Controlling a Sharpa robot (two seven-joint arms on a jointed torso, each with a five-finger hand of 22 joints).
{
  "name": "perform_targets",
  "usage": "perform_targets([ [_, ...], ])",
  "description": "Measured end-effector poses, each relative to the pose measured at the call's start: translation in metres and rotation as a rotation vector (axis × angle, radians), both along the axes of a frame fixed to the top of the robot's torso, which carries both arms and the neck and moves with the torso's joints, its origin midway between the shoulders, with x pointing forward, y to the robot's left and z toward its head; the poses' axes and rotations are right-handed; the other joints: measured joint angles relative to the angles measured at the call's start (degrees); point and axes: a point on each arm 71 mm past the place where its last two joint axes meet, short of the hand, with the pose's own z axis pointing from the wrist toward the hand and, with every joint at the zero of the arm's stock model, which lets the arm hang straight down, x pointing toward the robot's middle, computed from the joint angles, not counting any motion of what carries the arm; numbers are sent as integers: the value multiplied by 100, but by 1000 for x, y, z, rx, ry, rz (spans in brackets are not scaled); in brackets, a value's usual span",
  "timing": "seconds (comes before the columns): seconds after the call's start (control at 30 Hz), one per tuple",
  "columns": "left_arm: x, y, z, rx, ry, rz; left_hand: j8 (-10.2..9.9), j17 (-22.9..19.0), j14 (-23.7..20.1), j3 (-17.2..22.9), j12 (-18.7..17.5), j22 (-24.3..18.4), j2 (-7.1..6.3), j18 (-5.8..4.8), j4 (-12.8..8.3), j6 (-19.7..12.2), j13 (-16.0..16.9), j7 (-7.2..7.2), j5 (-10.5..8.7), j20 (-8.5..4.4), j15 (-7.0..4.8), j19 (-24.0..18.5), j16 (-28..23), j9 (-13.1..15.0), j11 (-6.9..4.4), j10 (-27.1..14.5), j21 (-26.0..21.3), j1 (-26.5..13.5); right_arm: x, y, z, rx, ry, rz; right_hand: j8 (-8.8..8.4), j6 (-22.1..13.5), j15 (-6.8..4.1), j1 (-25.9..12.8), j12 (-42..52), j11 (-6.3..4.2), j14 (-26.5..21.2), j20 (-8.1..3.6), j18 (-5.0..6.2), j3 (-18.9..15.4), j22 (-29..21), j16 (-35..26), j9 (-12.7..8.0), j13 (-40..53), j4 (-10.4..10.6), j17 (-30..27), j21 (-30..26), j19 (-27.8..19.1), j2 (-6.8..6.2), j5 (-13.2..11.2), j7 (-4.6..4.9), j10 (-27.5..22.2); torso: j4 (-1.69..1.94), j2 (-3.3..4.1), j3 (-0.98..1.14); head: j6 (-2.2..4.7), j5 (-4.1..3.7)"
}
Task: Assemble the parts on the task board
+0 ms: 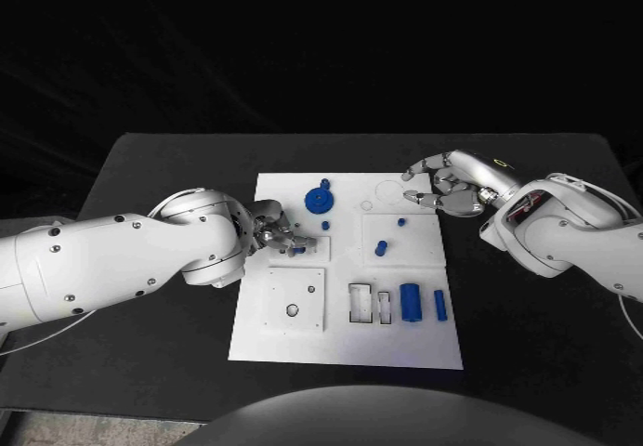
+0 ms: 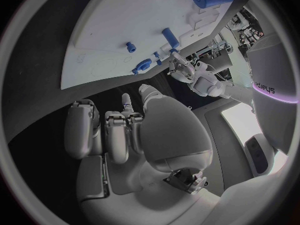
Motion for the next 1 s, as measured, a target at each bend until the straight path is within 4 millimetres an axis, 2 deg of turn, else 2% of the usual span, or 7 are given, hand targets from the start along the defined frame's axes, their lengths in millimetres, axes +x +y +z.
perform_targets([
  [0.1, 0, 0, 0, -1, 0, 1, -17, 0, 0, -108, 0, 0, 69, 0, 5, 70, 0, -14, -38, 0, 0, 0, 0, 79, 0, 0, 0, -127, 0, 0, 0, -1, 2, -1, 0, 0, 0, 50, 0, 0, 0, 0, 0, 39, 1, 0, -5, 0, -7, 0, 0, 0, -6, 30, 0, 0, -1, 2, -1, 0, -3],
  [0.3, 2, 3, -1, 2, -1, 7, 169, 2, 0, -245, 0, -1, 134, 0, -7, 100, 0, -44, -43, 0, 0, 0, 0, 376, 0, 0, -23, -191, 0, -1, -1, -3, 7, -3, 0, 0, 0, 50, 0, 0, 0, 0, 0, 38, 1, 0, -13, 0, -7, 0, 0, 0, -6, 41, 0, 0, -1, 2, -2, 0, -4],
  [0.5, 2, 2, -1, 0, -4, 8, 226, 5, 0, -329, 0, -1, 198, 0, 0, 100, 0, -44, -43, 0, 0, 0, 0, 602, 0, 0, -23, -255, 0, -1, -2, -5, 10, -4, 0, 0, 0, 50, 0, 0, 0, 0, 0, 38, 1, 0, -13, 0, -7, -1, 0, 0, -6, 75, 0, 0, -1, 2, -3, 0, -8],
  [0.57, 3, 2, -1, -3, -6, 8, 232, 4, 0, -337, 0, -1, 252, 0, 1, 99, 0, -46, 29, 0, 0, 0, 0, 666, 0, 0, -23, -284, 0, -1, -2, -5, 10, -5, 0, 0, 0, 50, 0, 0, 0, 0, 1, 54, 0, 0, -20, 0, -23, -1, -29, 0, -6, 75, 0, 0, 0, 3, -4, 0, -9],
  [0.73, 3, 0, -1, -22, -15, 4, 230, 4, 0, -449, 0, -1, 387, 0, 8, -30, 0, -43, 355, 0, 0, 0, 0, 788, 0, 0, -21, -290, 0, -1, -2, -6, 11, -6, 0, 0, 0, 50, 0, 0, 0, 0, 0, 54, 0, 0, -21, 0, -23, -1, -28, 0, -6, 75, 0, 0, 2, 7, -4, 0, -9],
  [1.0, 3, -2, 0, -52, -34, 2, 162, 3, 0, -473, 0, -2, 536, 0, -16, -47, 0, -44, 670, 0, 0, 0, 0, 857, 0, 0, -43, -167, 0, -1, -3, -6, 11, -6, 0, 0, 0, 50, 0, 0, 0, 0, 1, 54, 0, 0, -20, 0, -23, -1, -28, 0, -6, 75, 0, 0, 2, 7, -4, 0, -9],
])
